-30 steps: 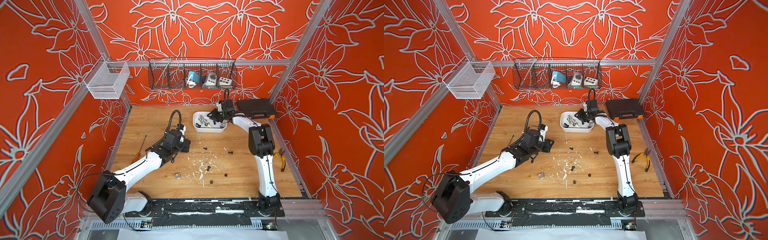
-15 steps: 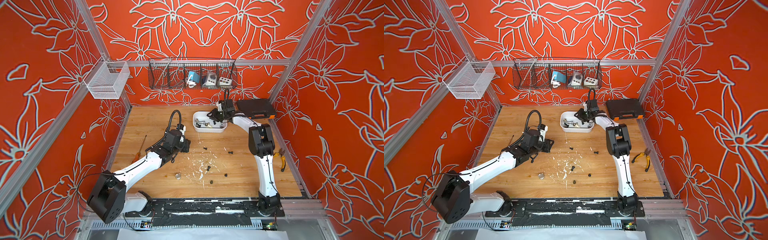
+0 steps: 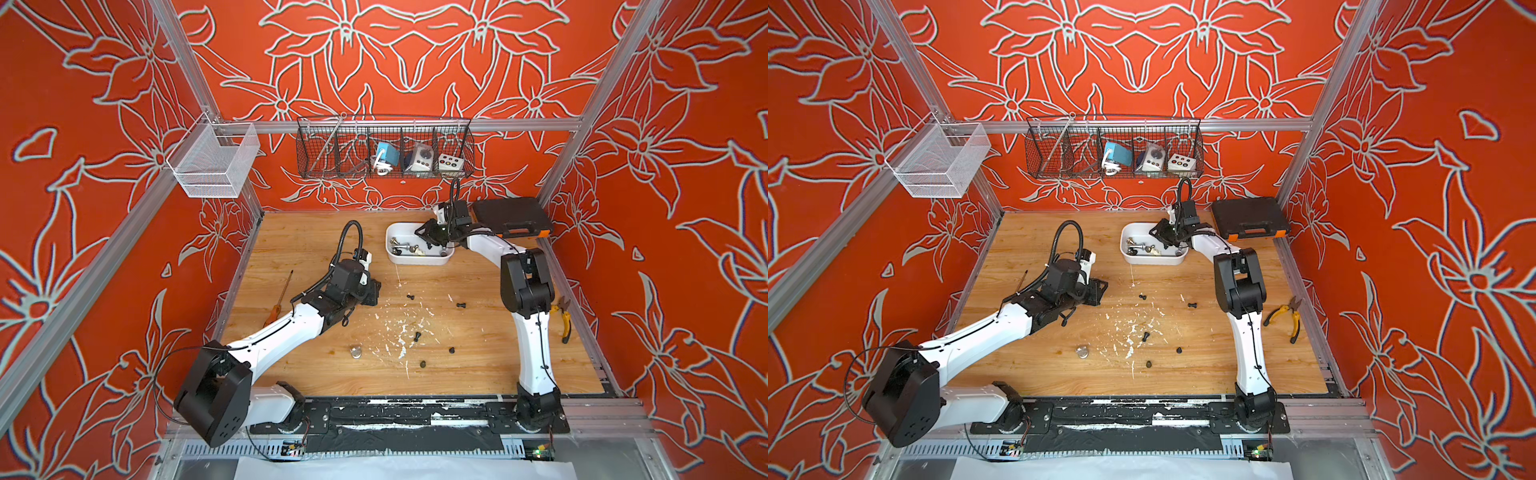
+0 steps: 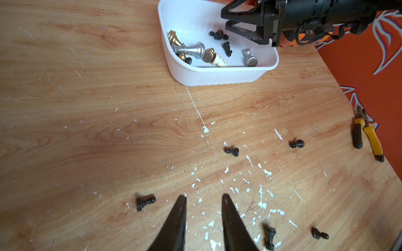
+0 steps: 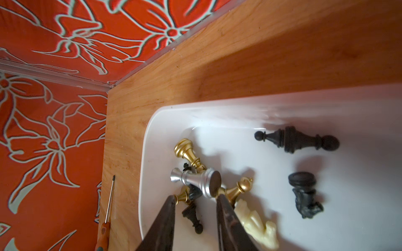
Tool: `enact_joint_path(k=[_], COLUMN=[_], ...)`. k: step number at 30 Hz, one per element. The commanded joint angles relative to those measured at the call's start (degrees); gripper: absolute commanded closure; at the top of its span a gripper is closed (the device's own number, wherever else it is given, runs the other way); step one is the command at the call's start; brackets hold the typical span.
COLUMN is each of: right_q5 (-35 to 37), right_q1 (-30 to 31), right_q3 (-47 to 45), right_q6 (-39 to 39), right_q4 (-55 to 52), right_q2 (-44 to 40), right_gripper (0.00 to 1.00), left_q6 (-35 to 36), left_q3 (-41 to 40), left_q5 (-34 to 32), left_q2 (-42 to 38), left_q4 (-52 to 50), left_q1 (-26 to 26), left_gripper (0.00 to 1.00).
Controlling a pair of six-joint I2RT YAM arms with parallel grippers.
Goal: Put the chess pieces into the storage box
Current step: Place the chess piece in the storage box, then pick up the chess piece at the center of the board.
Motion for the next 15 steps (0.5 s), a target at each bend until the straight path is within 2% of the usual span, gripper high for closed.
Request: enact_joint_path(k=[1,15], right_q5=[0.8,1.4], right_q1=[0.1,0.0], right_q3=[-2.0,-8.8], right_q6=[-1.5,-8.1], right_q4=[1.8,-1.1], right_q2=[-3.8,-11.8], right_gripper=[0.66,0.65], left_q6=[0.5,0.8], left_q3=[0.7,1.3], left_q5=[-0.2,2.1], left_q2=[-0.5,2.3], left_q4=[-1.2,-2.1], left_q1=[0.3,0.1], left_gripper=[0.70,0.67])
